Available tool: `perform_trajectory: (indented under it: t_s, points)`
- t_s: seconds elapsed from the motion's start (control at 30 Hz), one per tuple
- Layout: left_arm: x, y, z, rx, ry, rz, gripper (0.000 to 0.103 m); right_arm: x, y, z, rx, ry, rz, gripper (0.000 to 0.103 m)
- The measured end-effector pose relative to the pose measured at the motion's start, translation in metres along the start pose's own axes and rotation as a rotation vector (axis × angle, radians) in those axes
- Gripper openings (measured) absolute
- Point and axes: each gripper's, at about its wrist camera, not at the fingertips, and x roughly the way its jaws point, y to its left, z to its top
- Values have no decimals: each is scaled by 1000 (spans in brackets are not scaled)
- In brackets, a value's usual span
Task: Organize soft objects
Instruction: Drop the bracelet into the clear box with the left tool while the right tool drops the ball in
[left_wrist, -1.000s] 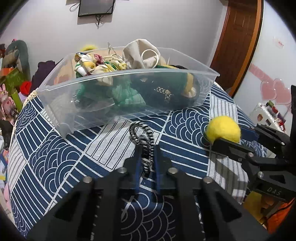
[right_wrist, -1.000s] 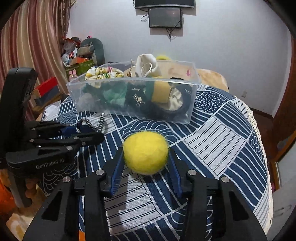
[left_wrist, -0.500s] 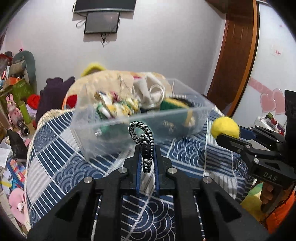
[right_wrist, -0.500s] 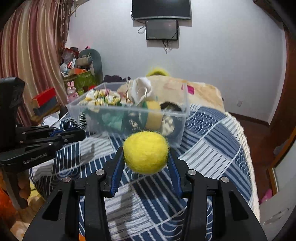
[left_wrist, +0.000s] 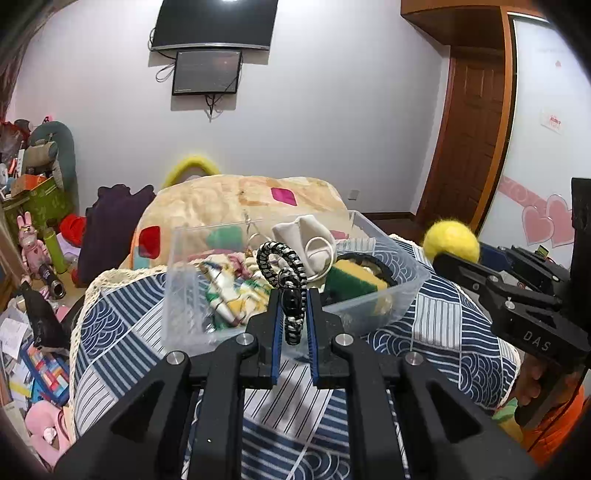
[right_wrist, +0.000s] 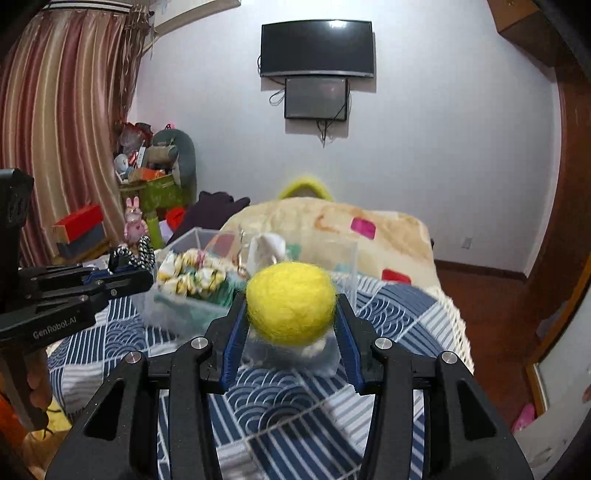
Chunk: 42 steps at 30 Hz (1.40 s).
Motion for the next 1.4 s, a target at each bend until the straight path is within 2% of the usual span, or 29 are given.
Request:
perform_trajectory:
  t_s: [0.17, 0.33, 0.47, 0.7, 0.77, 0.83, 0.9, 1.07, 1.2, 1.4]
  points:
    - [27, -6, 8, 4, 51, -51, 11, 9, -6, 7, -6, -11, -28, 42]
    - [53, -11, 10, 0, 90, -56, 11, 24, -15, 7, 27, 22, -51, 42]
    - [67, -13, 10, 8, 107, -50, 11, 36, -21, 4, 63, 60, -37, 42]
    - [79, -12, 10, 17, 128, -27, 12, 47, -16, 1, 48, 96, -26, 42]
    - [80, -11, 11, 11, 133, -22, 18, 49, -14, 0, 36, 103, -25, 43]
    - [81, -9, 12, -3, 135, -23, 36, 49, -12, -1, 17, 101, -34, 43]
    - [80, -5, 12, -23, 134, -36, 43, 49, -11, 0, 12, 105, -32, 44]
    - [73, -7, 10, 2, 119, -17, 44, 49, -11, 1, 13, 118, -17, 46]
    - [63, -8, 7, 8, 108, -17, 44, 43, -11, 3, 14, 106, -14, 55]
    - [35, -8, 10, 5, 58, -20, 46, 26, -10, 10, 14, 61, -4, 55]
